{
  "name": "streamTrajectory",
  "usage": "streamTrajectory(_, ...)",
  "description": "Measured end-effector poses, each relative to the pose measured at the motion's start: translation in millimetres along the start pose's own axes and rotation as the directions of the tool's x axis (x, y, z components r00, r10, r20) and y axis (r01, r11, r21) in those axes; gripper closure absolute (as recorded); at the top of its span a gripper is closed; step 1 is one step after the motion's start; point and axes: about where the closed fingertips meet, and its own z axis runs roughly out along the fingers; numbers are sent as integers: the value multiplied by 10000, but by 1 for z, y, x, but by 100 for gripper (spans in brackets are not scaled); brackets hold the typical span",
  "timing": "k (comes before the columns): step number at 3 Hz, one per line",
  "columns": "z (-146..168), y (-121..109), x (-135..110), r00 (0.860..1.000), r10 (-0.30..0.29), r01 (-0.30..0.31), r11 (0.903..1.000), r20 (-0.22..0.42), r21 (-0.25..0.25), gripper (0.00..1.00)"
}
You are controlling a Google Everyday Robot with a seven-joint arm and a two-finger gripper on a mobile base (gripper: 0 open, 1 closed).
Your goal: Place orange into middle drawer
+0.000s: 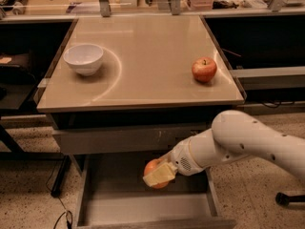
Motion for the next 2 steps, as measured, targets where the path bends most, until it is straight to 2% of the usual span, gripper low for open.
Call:
streamTrajectory(1,52,-13,10,9931,713,-700,9974,929,-167,100)
streamTrajectory(2,56,-32,1,9867,802,-860,9957,1416,357,100)
